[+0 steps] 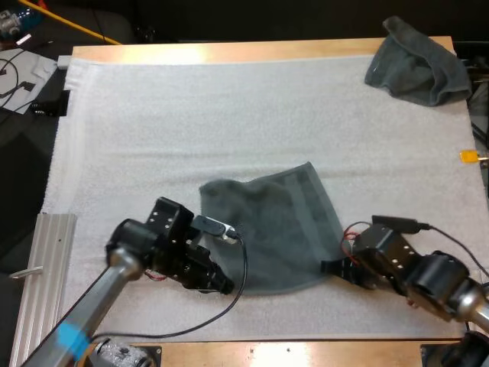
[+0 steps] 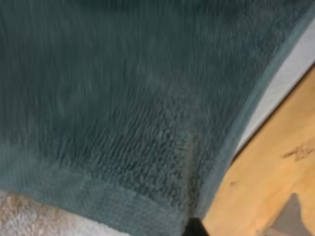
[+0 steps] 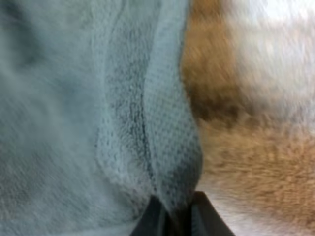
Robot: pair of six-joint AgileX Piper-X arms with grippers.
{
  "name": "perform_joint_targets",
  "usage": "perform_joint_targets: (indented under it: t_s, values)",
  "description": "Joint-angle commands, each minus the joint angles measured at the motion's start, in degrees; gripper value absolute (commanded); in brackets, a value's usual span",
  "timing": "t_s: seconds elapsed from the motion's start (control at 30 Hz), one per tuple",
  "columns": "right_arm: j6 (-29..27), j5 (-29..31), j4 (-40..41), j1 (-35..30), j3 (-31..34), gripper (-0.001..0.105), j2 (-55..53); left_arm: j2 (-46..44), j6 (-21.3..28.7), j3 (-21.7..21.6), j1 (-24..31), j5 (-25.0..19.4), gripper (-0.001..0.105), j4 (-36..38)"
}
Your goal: Pick towel from pile, fold and stack
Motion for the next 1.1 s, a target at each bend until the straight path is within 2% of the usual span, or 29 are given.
perform_joint_targets:
  t_s: [0.0, 0.13, 0.4, 0.63, 0.97, 1.07]
  values:
    - [-1.54, -0.05, 6.66, -0.14, -4.94, 0.000, -3.52, -6.34, -0.25, -3.28, -0.36, 0.01, 0.000, 3.84]
    - [-1.86, -2.27, 11.74, 0.35, -9.19, 0.000, -6.30, -10.91, -2.29, -7.11, -0.36, 1.17, 0.000, 5.79]
    - [2.41, -3.34, 6.09, 0.44, -6.89, 0.000, -4.27, -9.20, -3.68, -5.69, 0.12, -0.95, 0.000, 0.93]
    - [5.47, -2.23, -1.71, -0.76, -5.98, 0.000, 3.52, -1.73, -5.10, -5.52, 1.05, -1.86, 0.000, -5.21]
    - [7.66, -5.24, -10.76, -9.15, -6.09, 0.000, 13.60, 7.37, -6.06, -5.43, 8.44, -1.53, 0.000, -12.42]
    - [7.73, -6.54, -10.95, -10.50, -6.53, 0.000, 14.80, 7.94, -6.33, -5.48, 8.91, -2.40, 0.000, -12.76]
